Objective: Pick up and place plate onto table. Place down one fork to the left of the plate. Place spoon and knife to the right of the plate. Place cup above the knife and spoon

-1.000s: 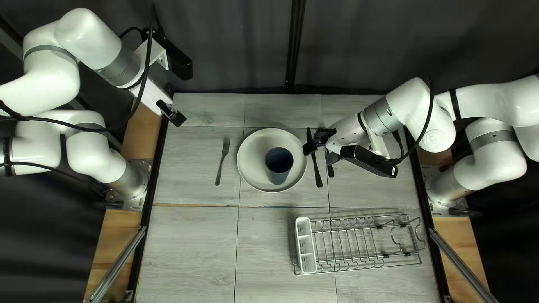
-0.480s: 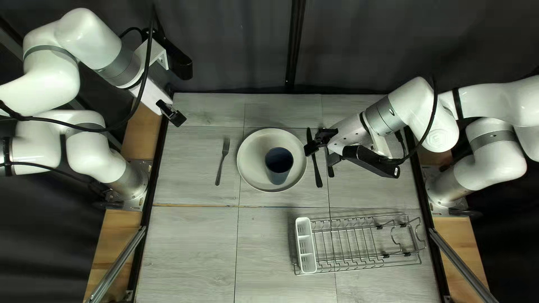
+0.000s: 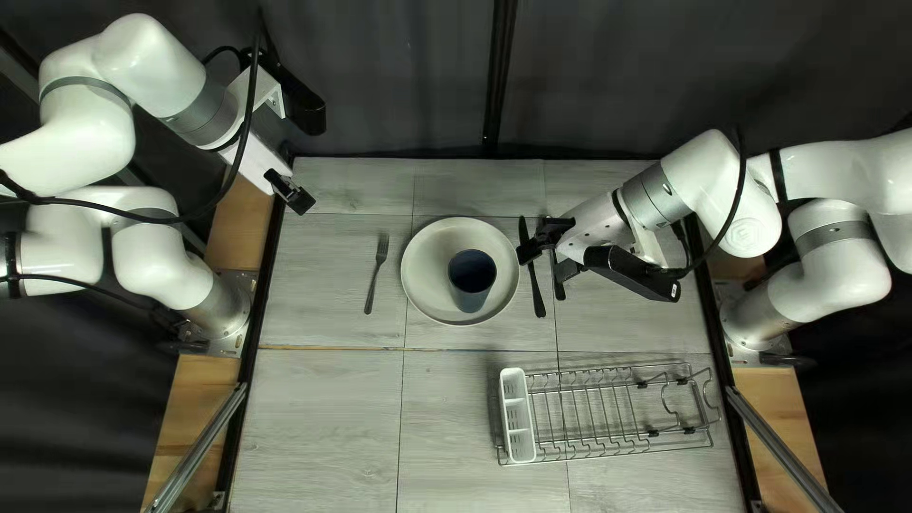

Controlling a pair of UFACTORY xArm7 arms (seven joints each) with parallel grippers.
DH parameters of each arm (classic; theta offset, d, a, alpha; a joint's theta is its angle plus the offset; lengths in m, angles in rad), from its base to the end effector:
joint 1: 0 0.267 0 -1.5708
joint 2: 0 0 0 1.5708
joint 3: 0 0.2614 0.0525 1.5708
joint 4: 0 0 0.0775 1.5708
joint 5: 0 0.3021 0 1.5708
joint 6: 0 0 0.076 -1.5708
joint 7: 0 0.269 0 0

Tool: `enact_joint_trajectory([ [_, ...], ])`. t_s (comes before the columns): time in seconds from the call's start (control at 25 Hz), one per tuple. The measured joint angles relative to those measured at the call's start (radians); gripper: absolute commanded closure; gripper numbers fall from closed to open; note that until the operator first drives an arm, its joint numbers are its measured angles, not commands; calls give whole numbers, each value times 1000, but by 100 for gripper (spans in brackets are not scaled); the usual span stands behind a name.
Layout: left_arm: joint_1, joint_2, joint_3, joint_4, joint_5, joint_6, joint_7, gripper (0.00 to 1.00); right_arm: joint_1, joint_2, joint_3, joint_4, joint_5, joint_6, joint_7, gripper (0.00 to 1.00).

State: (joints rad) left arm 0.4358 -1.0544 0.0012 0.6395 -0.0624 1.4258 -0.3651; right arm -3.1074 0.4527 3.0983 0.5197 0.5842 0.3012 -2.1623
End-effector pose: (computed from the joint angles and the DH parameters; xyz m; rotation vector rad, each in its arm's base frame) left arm 0.2182 0.0843 0.3170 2.8167 1.1948 0.4158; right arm 0.4536 0.0020 0.2564 1.7770 1.9220 0.8571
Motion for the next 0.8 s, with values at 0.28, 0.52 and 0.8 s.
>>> enact_joint_trajectory([
  [0.28,0,0,0,0,0,0,0,0,0,0,0,0,0,0,0,0],
  [0.52,0,0,0,0,0,0,0,0,0,0,0,0,0,0,0,0],
  [0.8,0,0,0,0,0,0,0,0,4,19,9,-5,2,1,8,0],
])
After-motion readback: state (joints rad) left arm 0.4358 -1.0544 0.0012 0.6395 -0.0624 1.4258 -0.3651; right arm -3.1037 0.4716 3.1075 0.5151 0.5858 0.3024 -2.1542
